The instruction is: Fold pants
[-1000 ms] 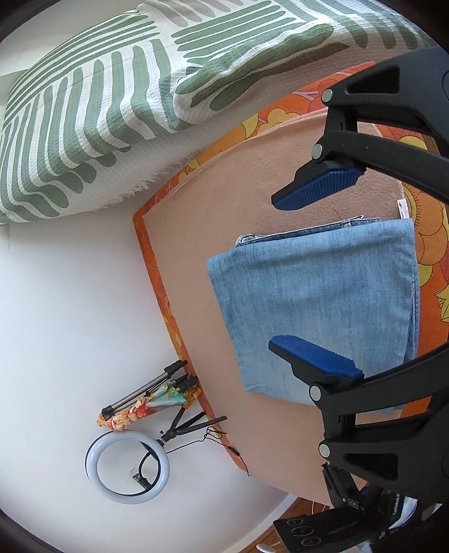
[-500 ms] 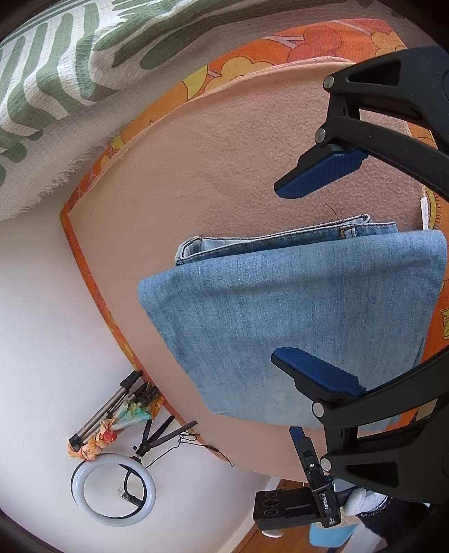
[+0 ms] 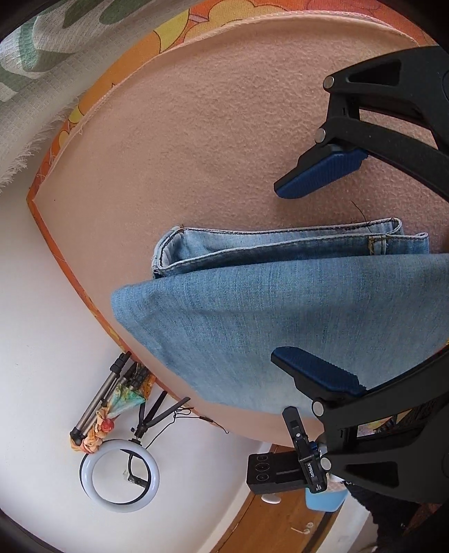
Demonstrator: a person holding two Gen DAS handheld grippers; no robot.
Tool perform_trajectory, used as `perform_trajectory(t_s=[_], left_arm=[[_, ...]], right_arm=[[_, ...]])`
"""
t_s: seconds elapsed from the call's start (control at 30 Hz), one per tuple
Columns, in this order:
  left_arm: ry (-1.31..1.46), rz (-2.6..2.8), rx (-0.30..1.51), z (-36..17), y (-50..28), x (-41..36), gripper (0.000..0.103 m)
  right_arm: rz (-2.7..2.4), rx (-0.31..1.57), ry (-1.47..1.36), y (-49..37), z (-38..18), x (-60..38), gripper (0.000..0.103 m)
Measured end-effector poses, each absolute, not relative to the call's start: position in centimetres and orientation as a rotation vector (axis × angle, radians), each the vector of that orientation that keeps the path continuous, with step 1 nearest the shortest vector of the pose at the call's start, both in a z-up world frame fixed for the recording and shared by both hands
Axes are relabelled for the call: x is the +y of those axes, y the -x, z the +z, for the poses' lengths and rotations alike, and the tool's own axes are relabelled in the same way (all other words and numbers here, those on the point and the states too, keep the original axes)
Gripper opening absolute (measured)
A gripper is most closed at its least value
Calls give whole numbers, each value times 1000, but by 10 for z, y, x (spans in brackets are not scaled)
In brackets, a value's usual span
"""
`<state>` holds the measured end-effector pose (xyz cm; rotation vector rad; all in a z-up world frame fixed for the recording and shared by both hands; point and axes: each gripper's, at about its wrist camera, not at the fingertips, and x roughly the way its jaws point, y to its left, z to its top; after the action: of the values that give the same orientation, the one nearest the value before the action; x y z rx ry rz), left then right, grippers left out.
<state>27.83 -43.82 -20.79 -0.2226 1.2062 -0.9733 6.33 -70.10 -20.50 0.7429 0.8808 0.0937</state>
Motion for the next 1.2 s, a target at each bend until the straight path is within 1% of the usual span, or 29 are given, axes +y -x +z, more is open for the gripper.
perform_trajectory(t_s=[0.4,0.47,0.63,0.7,0.73,0.77,0.9,0.97,1.0,1.07,1.2], left_arm=[[201,-1016,1175,-207,-281,-449,58],[196,-1017,1172,-207,-281,-451,58],[205,-1015,1169,-207,-282,-455,58],[199,-1011,1166,-207,-281,-458,57],[194,-1007,1168,-207,-281,-460,56],[194,-1003,1169,-208,-281,-461,53],[206,-989,1176,-209,-282,-464,40],[203,-985,1170,-207,-282,-465,35],[197,-985,1164,-206,-281,-465,32],[174,-984,1147,-203,-279,-467,29],[142,-978,1126,-199,-277,-468,25]], right_arm=[[237,857,-788,-75,-210,-695,90],[256,853,-796,-78,-211,-692,88],[257,876,-717,-89,-207,-674,87],[231,891,-700,-89,-206,-672,81],[200,902,-686,-88,-205,-671,68],[165,915,-671,-87,-205,-671,60],[116,915,-654,-83,-202,-665,48],[96,914,-634,-83,-198,-663,40],[85,915,-625,-82,-196,-662,38],[68,916,-619,-81,-194,-661,34],[39,937,-561,-84,-188,-654,32]])
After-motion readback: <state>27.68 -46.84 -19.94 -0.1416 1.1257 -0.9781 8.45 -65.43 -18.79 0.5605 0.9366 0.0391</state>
